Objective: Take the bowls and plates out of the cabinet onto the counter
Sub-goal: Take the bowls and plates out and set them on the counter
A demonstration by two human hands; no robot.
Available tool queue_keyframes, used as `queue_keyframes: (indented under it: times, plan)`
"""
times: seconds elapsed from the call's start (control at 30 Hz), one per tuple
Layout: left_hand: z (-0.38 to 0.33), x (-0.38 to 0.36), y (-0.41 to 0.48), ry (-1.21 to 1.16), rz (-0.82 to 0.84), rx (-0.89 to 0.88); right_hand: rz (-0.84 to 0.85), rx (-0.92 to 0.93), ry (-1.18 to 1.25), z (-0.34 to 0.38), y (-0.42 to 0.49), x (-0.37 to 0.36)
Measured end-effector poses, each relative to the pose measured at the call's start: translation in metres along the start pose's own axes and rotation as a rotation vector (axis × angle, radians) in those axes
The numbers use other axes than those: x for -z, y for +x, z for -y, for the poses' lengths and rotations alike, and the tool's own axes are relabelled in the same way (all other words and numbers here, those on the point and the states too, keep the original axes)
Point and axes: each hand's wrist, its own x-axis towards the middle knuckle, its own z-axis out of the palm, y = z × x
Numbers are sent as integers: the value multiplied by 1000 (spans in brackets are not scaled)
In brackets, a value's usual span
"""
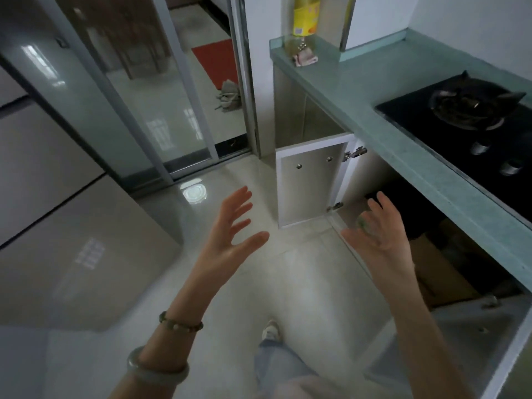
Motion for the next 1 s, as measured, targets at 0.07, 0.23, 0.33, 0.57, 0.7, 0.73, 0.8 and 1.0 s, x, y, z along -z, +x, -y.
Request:
queue_keyframes:
  times: [0.07, 0.23, 0.33, 0.57, 0.7, 0.73, 0.8, 1.0]
  plan:
    - [0, 8, 32, 19, 51, 7, -70, 10, 7, -2, 16, -5]
    - [3, 23, 95, 5, 121, -16, -136, 16, -50, 5, 52, -21]
    - [6, 19, 124, -20, 182, -26, -186, 30, -36, 10, 61, -23]
    - [16, -7, 187, -104, 389, -18, -406, 20, -61, 11, 68, -24]
    - [25, -12, 221, -139, 529, -21, -532, 2, -92, 8, 75, -38]
    - [28, -12, 231, -144, 564, -25, -566, -1, -99, 8, 77, -45]
    - [32, -10, 251, -155, 641, -33, -636, -21, -99, 8, 83, -60]
    - [45, -10, 304, -169, 806, -22, -839, -83, -90, -1, 102, -94]
